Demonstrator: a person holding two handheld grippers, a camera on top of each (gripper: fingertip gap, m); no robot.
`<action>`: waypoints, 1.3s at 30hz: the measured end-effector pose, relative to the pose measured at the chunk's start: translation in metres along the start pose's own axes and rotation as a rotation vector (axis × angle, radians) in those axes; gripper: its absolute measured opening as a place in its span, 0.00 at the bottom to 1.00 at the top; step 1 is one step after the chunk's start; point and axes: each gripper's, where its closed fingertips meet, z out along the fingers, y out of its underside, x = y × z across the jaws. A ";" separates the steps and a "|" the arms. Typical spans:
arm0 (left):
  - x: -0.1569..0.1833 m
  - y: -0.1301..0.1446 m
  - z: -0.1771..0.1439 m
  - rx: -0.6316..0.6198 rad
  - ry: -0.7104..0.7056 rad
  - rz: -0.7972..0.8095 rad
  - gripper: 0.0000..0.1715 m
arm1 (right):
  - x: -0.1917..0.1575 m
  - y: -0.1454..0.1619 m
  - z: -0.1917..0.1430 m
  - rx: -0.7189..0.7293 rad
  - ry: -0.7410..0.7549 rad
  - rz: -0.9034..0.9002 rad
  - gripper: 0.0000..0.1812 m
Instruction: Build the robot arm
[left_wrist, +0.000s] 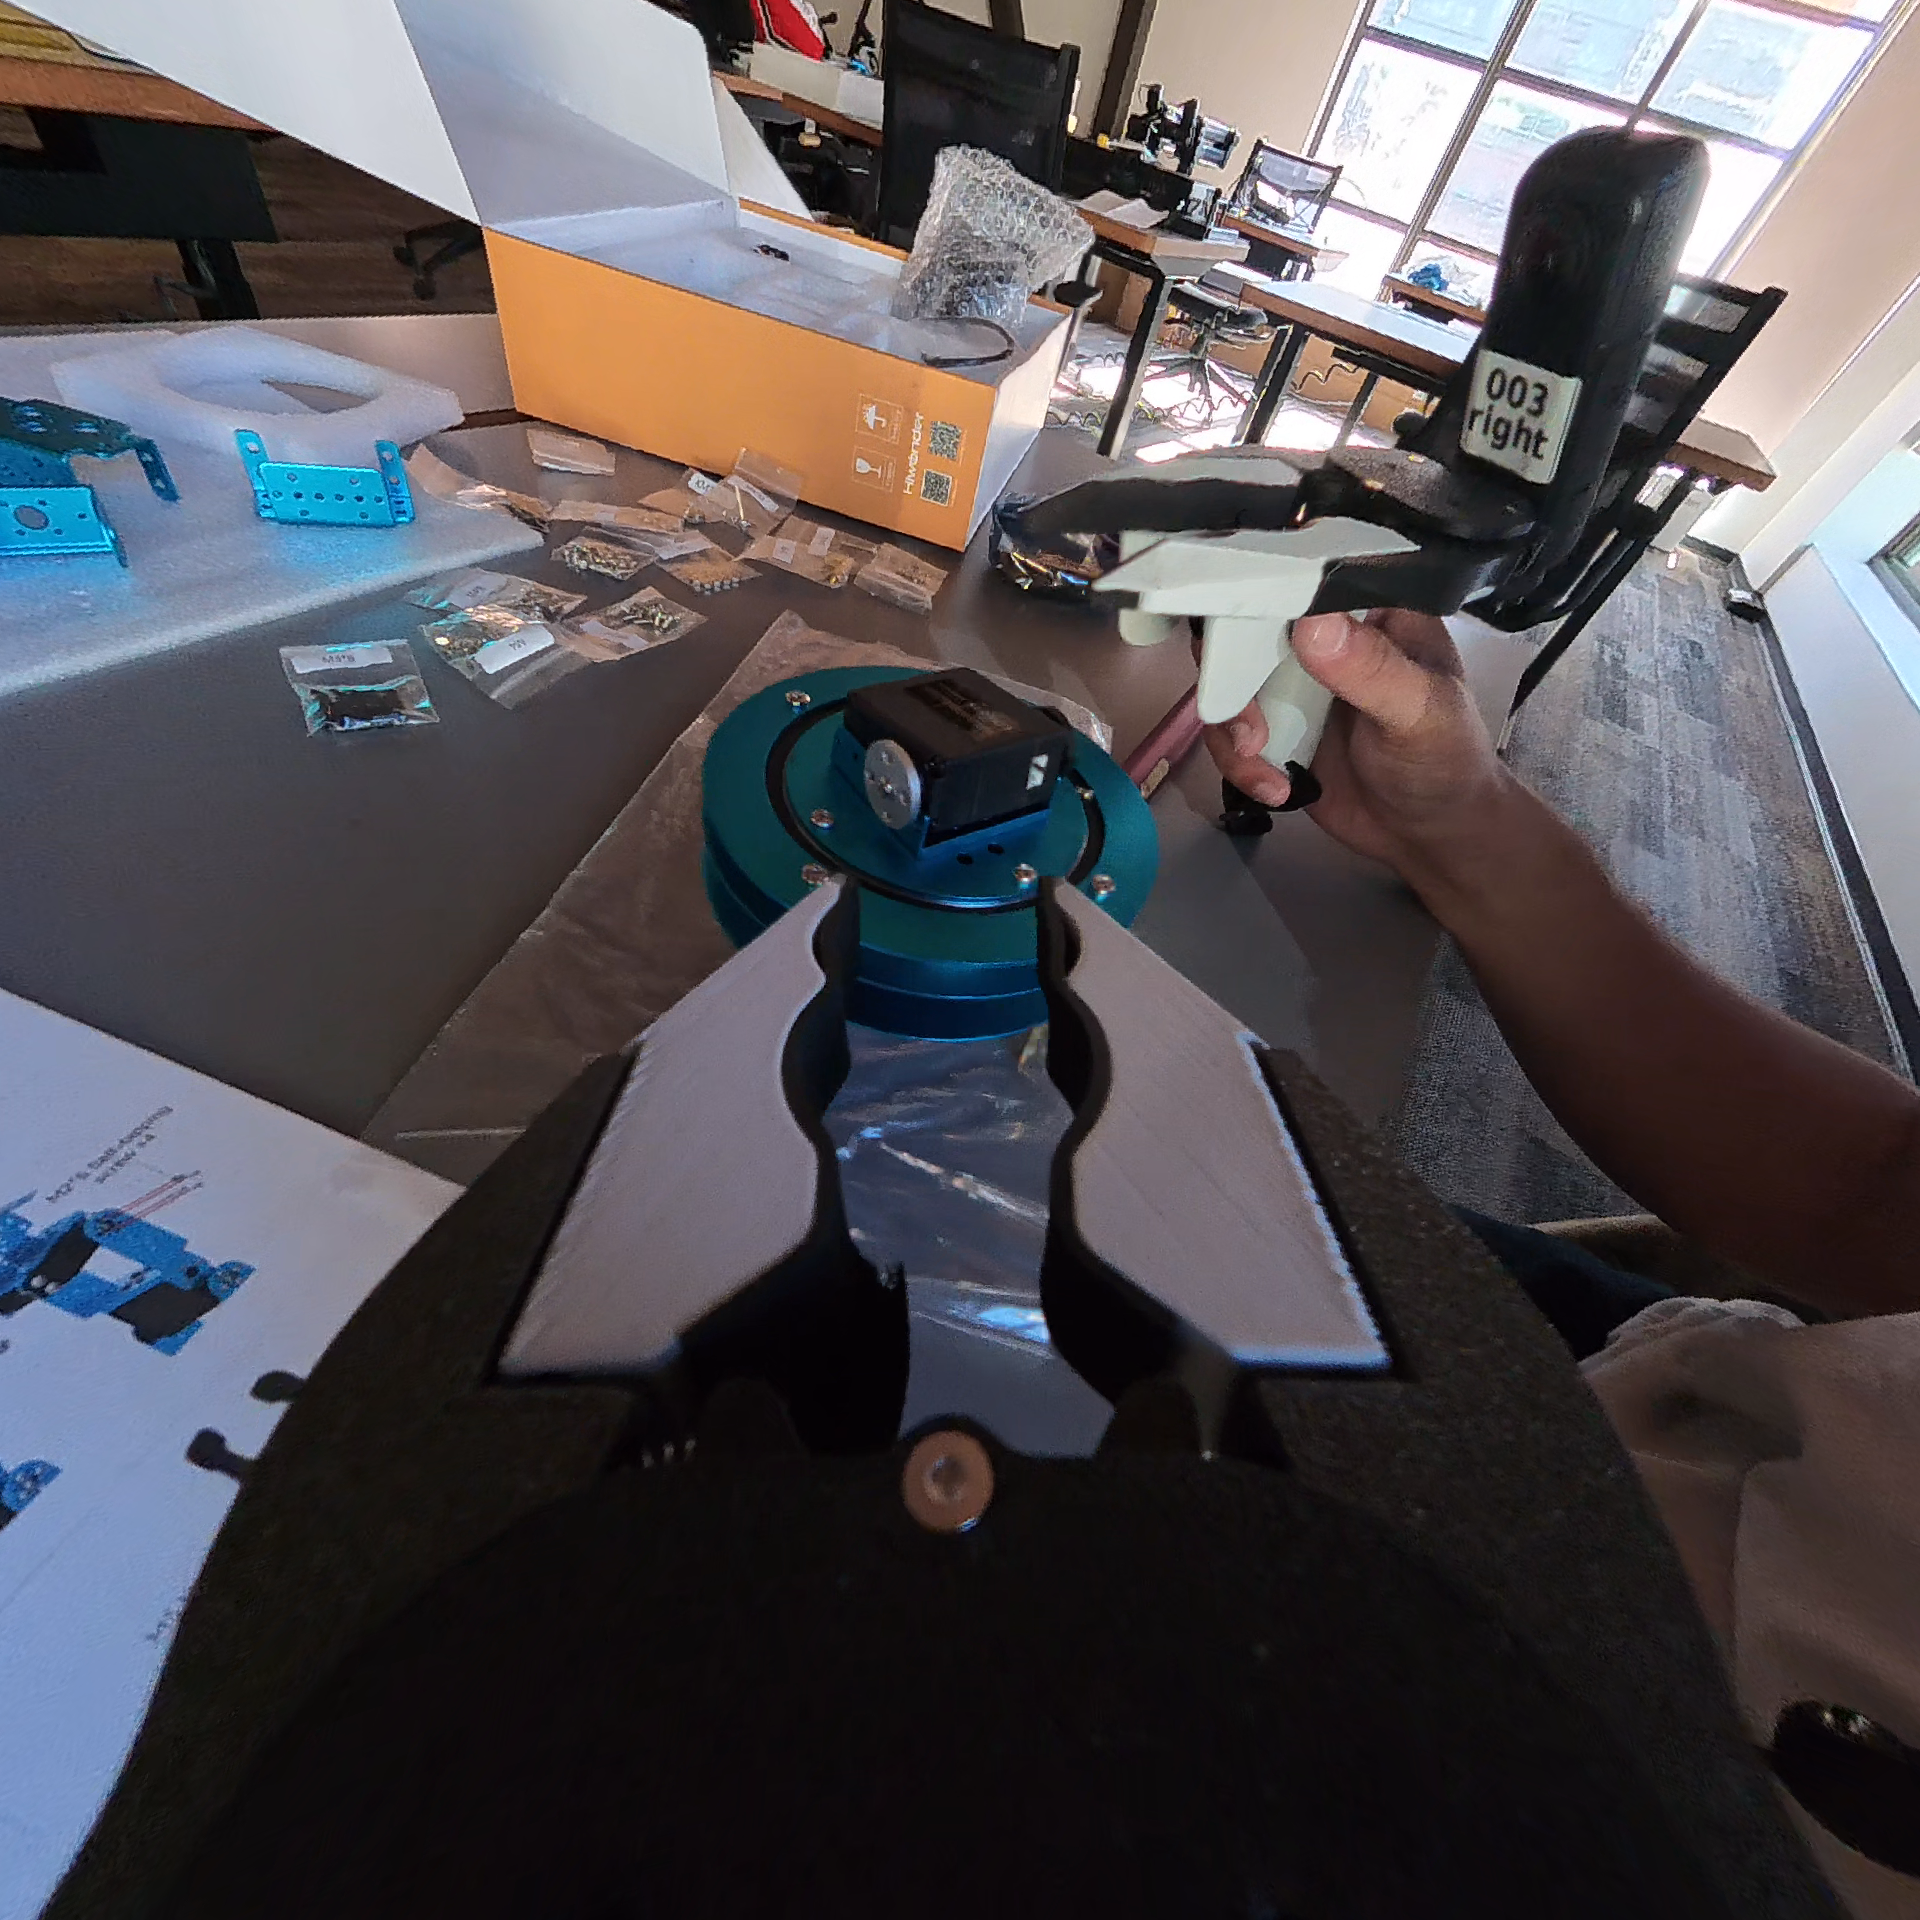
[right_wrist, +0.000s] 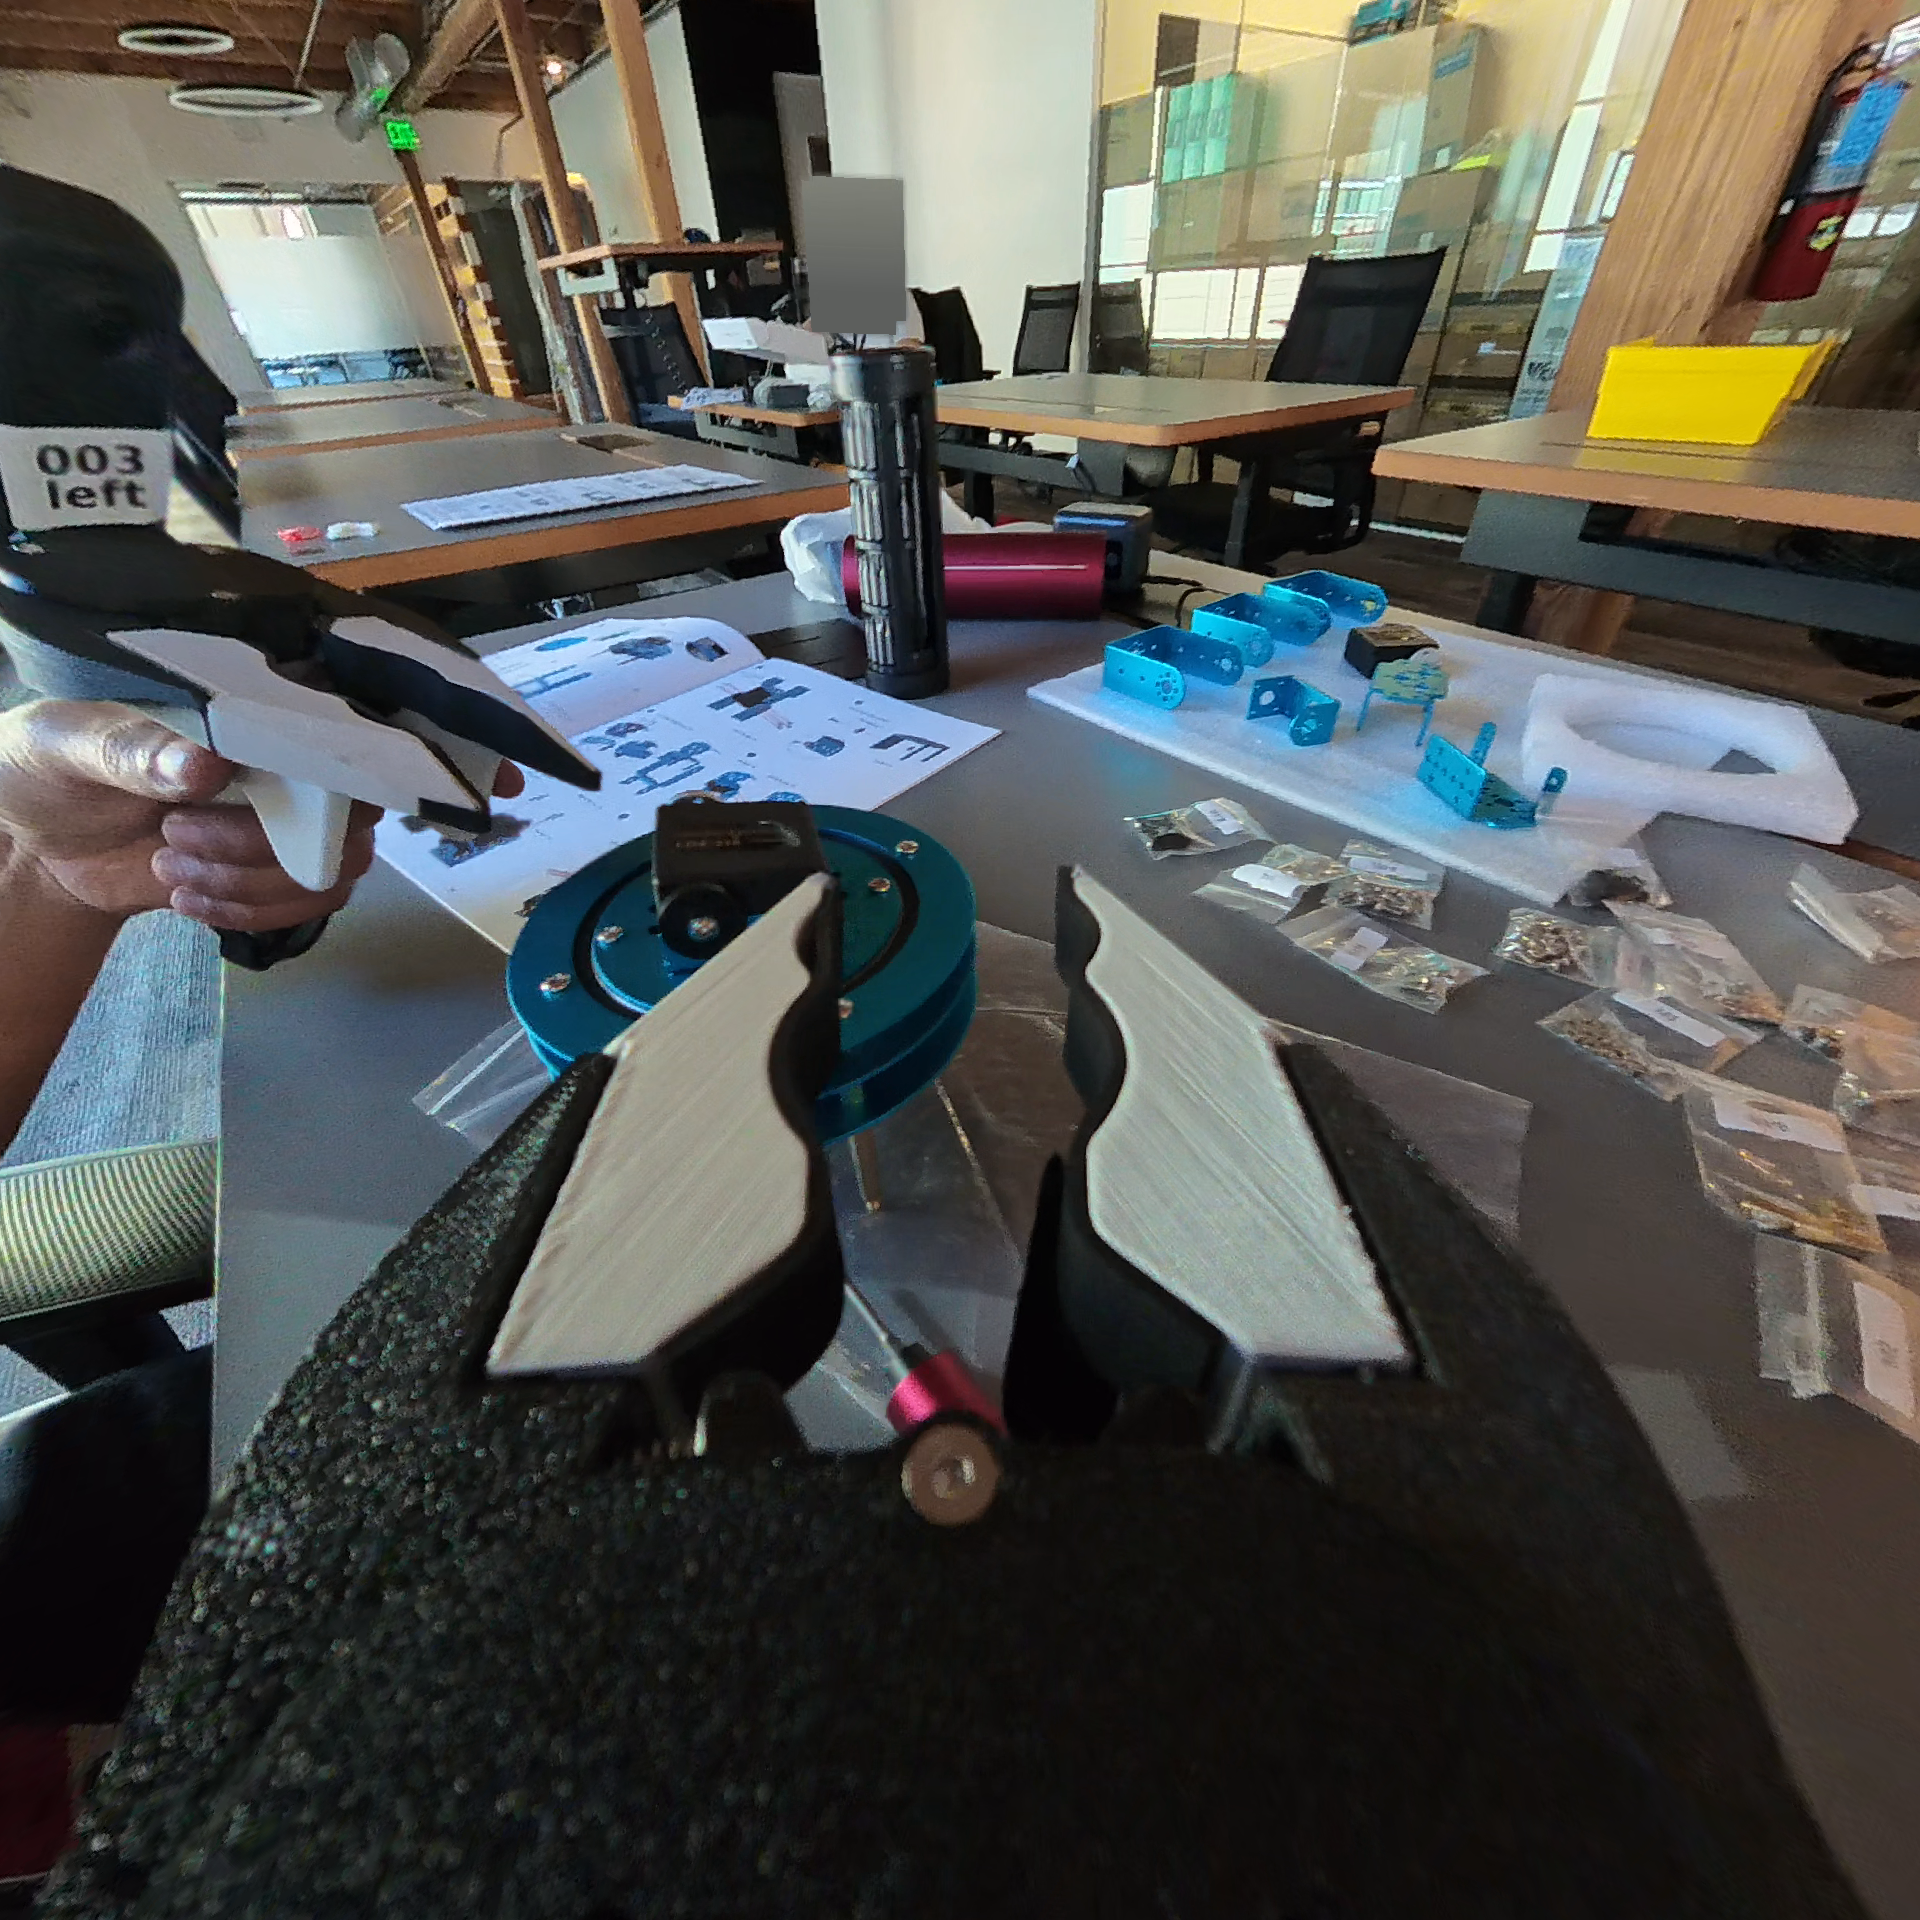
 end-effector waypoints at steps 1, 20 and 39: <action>0.004 0.001 -0.002 0.001 -0.003 0.001 0.19 | -0.003 0.001 0.001 -0.003 -0.003 -0.016 0.22; 0.127 0.081 -0.075 0.041 0.088 -0.139 0.19 | 0.002 0.005 0.000 -0.005 0.047 -0.057 0.18; 0.078 0.101 -0.133 0.104 -0.185 -0.072 0.19 | 0.009 -0.008 -0.002 0.071 0.085 0.020 0.19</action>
